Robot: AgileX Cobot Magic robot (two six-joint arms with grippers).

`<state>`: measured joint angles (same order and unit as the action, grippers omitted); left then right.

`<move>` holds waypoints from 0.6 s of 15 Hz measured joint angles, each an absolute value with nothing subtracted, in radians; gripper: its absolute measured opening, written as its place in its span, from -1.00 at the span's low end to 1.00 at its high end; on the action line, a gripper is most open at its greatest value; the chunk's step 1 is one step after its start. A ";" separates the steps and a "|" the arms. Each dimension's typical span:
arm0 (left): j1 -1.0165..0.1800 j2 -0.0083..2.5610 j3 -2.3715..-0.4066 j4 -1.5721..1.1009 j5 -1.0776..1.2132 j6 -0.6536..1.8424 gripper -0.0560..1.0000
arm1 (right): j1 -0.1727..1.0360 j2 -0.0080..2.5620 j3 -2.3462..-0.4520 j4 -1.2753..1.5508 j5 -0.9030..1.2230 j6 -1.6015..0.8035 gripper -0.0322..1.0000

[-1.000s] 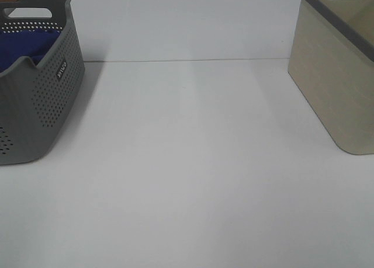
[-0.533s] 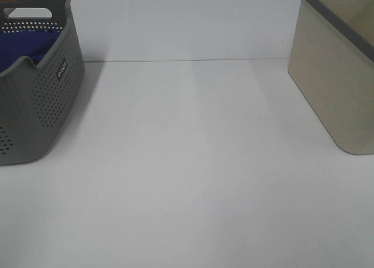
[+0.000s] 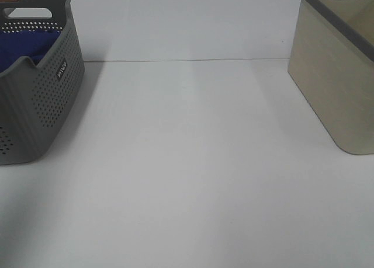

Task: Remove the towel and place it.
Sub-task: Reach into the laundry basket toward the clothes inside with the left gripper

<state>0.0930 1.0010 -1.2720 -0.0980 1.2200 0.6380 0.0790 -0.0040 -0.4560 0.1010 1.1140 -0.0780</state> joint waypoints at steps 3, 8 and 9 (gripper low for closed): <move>0.093 1.328 -1.584 -0.069 1.219 0.794 0.61 | 0.079 -0.004 -0.456 0.101 1.114 -0.078 0.91; 0.093 1.751 -1.855 0.188 1.214 0.876 0.59 | 0.079 -0.004 -0.456 0.101 1.114 -0.078 0.91; 0.093 1.839 -1.888 0.215 1.214 0.907 0.58 | 0.079 -0.004 -0.456 0.101 1.114 -0.078 0.91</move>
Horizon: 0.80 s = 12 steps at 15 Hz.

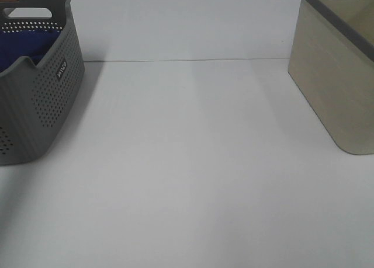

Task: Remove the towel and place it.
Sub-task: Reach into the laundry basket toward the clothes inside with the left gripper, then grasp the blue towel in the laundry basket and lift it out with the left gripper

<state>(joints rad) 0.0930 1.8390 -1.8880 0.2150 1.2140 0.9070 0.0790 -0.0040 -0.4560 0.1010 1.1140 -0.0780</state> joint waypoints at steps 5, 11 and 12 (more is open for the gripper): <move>0.093 2.148 -1.986 0.225 1.204 1.105 0.55 | 0.079 -0.004 -0.456 0.101 1.114 -0.078 0.91; 0.093 2.277 -1.987 0.225 1.047 1.206 0.55 | 0.079 -0.004 -0.456 0.101 1.114 -0.078 0.91; 0.093 2.295 -1.995 0.224 1.041 1.223 0.55 | 0.079 -0.004 -0.456 0.101 1.114 -0.078 0.91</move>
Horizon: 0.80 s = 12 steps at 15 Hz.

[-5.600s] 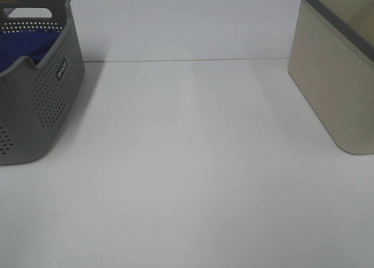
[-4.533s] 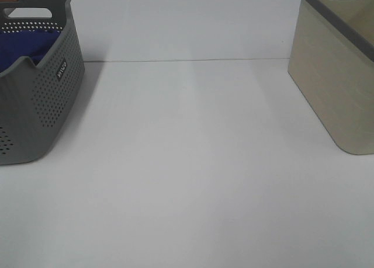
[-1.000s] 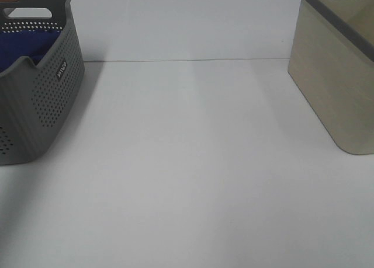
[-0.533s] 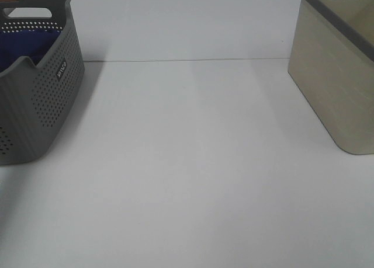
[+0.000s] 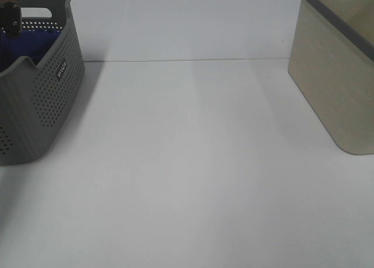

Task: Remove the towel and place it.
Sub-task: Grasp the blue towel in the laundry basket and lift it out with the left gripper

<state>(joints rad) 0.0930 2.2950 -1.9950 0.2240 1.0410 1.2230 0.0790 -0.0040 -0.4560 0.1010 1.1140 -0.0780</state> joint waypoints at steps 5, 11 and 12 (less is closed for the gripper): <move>0.069 2.337 -2.022 0.151 1.042 1.298 0.51 | 0.079 -0.004 -0.456 0.101 1.114 -0.078 0.91; 0.064 2.337 -2.022 0.168 1.092 1.308 -0.39 | 0.079 -0.004 -0.456 0.101 1.114 -0.078 0.91; 0.064 2.337 -2.022 0.185 1.094 1.298 -0.62 | 0.079 -0.004 -0.456 0.101 1.114 -0.078 0.91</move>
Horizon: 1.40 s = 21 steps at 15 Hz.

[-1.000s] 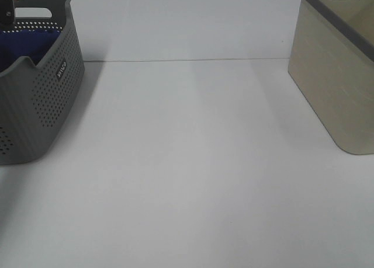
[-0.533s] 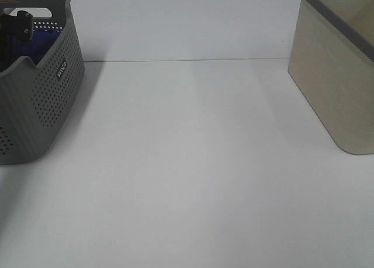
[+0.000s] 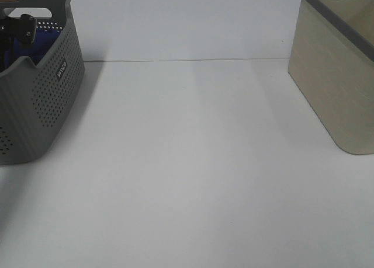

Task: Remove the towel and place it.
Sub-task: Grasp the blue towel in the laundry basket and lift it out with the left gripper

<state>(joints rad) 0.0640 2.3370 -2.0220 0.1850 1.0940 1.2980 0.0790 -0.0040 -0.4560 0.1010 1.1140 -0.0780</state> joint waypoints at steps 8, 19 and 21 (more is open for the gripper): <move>0.061 2.325 -2.043 0.208 1.146 1.204 -0.89 | 0.079 -0.004 -0.456 0.101 1.114 -0.078 0.91; -0.102 1.883 -2.046 0.385 1.210 0.941 -0.89 | 0.079 -0.004 -0.456 0.101 1.114 -0.078 0.91; -0.139 1.825 -2.046 0.425 1.211 0.924 -0.89 | 0.079 -0.004 -0.456 0.101 1.114 -0.078 0.91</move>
